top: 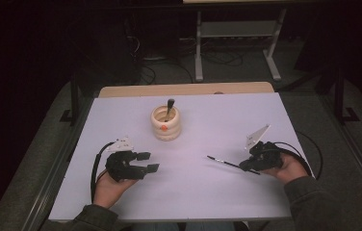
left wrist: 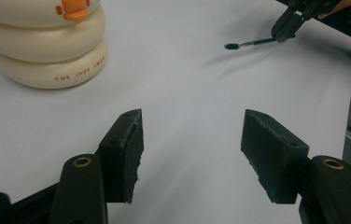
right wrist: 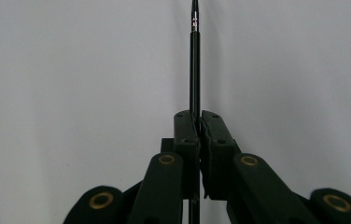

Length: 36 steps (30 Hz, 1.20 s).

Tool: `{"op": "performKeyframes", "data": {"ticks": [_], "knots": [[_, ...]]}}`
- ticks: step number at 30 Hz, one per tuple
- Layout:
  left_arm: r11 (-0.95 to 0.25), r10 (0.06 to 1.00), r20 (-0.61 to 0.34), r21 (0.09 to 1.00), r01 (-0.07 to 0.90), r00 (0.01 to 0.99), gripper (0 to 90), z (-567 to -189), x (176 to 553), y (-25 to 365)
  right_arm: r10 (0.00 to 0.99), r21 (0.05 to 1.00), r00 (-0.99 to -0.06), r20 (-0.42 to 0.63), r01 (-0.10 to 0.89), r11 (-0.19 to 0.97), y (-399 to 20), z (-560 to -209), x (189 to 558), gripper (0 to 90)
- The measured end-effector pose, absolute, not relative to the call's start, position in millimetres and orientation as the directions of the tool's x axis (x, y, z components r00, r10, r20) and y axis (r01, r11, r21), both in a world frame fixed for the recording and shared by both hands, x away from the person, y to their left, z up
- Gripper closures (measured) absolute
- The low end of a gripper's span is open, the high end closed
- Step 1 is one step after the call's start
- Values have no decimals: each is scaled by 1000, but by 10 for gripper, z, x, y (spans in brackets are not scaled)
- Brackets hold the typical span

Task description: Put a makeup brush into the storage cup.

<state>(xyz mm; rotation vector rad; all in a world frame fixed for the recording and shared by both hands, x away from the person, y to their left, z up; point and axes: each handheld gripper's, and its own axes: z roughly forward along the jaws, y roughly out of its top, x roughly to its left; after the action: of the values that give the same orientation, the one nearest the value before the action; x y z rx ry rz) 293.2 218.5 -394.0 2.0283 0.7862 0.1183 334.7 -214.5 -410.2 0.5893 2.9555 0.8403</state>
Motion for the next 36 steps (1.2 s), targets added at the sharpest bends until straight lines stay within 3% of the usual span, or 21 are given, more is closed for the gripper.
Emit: {"op": "performKeyframes", "data": {"ticks": [21, 25, 36], "knots": [[-396, 509, -217, 800, 450, 833, 441, -3828, 2957, 1947, 337, 688, -935, 111, 318, 653, -1695, -3496, 3145, 852], [-411, 470, -233, 795, 445, 851, 445, -3804, 2974, 1854, 327, 691, -942, 73, 285, 665, -1544, -3446, 3147, 852], [-405, 427, -259, 802, 440, 866, 442, -3748, 2979, 1657, 287, 726, -951, 112, 276, 630, -1253, -3456, 3154, 851]]}}
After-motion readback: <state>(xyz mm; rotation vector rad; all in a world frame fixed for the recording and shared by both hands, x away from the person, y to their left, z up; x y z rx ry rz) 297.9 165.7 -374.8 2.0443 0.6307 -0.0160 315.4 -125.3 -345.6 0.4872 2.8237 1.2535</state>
